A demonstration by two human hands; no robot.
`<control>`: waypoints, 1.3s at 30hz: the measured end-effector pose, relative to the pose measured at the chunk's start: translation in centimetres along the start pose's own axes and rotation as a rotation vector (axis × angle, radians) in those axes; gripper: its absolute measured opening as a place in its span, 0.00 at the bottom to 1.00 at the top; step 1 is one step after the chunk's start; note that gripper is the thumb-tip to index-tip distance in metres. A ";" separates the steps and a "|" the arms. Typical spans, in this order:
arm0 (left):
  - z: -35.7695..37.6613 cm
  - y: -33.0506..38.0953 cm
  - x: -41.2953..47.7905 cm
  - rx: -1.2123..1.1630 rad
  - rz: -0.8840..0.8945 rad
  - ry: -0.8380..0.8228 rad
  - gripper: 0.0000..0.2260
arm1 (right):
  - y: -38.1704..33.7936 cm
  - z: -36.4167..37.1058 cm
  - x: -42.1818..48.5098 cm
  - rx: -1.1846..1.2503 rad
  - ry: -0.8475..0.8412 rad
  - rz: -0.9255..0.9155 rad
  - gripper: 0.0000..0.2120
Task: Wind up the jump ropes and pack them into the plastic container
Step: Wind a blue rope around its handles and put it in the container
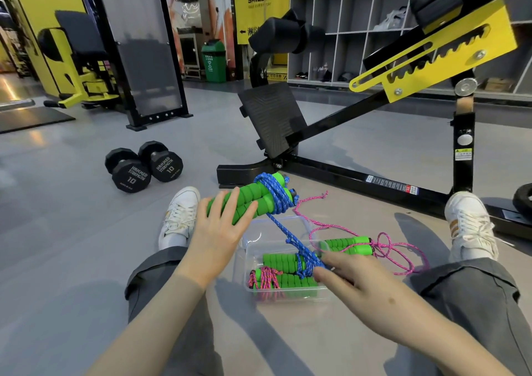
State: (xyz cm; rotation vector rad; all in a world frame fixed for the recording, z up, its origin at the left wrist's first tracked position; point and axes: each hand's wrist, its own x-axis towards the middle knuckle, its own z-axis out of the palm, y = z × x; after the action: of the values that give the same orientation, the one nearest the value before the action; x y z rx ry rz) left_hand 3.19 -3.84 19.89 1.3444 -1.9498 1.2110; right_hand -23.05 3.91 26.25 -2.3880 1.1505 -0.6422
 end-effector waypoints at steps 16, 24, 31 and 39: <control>-2.3 0.6 1.3 -0.115 0.144 -0.002 0.21 | -0.3 -5.7 1.0 -0.164 0.161 -0.269 0.12; -5.6 2.9 3.1 -0.275 0.355 0.151 0.12 | 0.9 -8.7 6.9 -0.080 0.297 -0.232 0.09; -8.3 4.0 4.3 -0.376 0.340 0.274 0.09 | 2.8 -9.2 8.8 0.366 0.046 0.010 0.08; -7.3 3.2 4.8 -0.321 0.203 0.269 0.15 | 4.8 -1.3 5.3 0.831 -0.055 0.172 0.11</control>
State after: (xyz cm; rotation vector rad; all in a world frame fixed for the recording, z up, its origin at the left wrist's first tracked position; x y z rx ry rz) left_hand -2.30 0.51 25.94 0.7967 -2.0115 1.0472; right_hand -23.82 -3.29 25.92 -1.5754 0.8218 -0.7920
